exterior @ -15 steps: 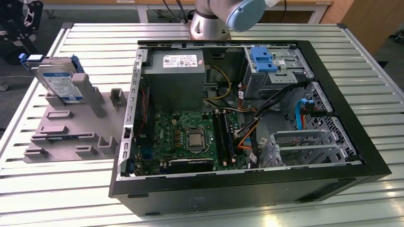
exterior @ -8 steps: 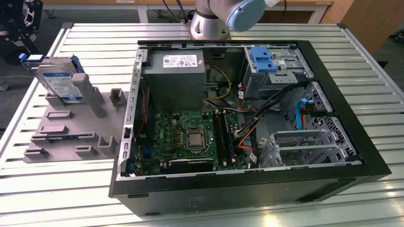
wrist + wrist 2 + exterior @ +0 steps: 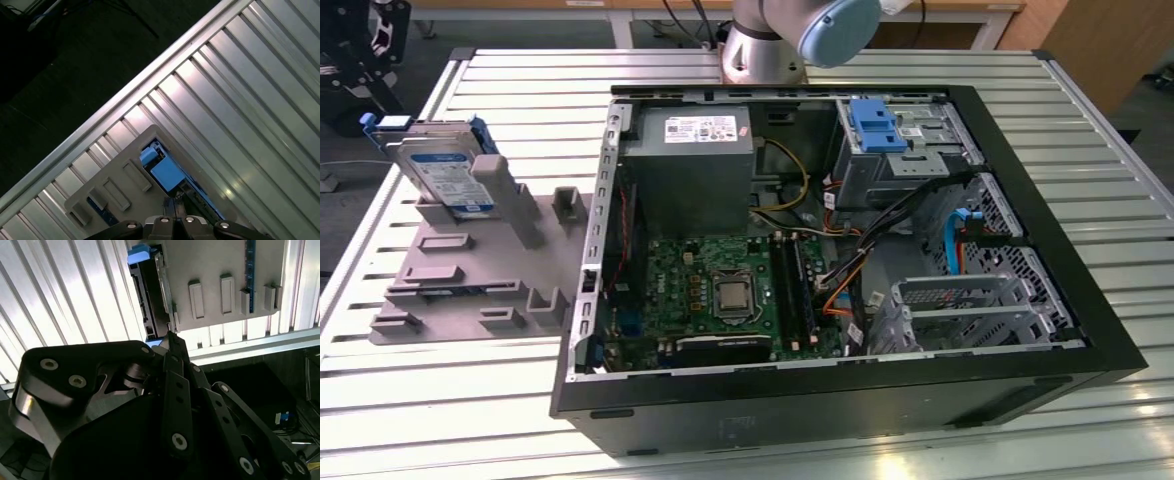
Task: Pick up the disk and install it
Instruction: 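Pick up the disk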
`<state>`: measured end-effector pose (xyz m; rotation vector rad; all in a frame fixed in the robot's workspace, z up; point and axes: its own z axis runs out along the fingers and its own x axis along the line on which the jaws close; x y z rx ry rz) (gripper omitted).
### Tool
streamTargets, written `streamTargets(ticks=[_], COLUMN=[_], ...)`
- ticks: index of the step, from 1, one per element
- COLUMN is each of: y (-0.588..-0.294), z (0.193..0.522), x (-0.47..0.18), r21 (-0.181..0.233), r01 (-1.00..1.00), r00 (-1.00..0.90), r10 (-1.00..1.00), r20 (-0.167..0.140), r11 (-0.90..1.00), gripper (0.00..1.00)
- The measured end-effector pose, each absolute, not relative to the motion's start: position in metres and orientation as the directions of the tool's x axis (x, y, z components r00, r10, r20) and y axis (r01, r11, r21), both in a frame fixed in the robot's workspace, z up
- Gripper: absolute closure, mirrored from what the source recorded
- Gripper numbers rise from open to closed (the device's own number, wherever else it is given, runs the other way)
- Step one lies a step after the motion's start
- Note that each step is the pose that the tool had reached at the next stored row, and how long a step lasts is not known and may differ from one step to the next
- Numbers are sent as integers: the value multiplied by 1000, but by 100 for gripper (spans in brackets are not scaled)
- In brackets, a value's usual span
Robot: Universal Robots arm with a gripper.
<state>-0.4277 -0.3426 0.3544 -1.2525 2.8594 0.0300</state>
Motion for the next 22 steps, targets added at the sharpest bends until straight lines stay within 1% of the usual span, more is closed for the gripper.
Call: streamTargets(ticks=[13, 19, 22], y=[-343, -343, -343], z=[352, 352, 352], x=[-428, -428, -428], r21=[7, 6, 6], r01=[-864, -911, -919], r00=[-503, -412, -395], r10=[-864, -911, -919], r20=[-28, -24, -24], r11=[503, 412, 395], gripper=[89, 89, 89])
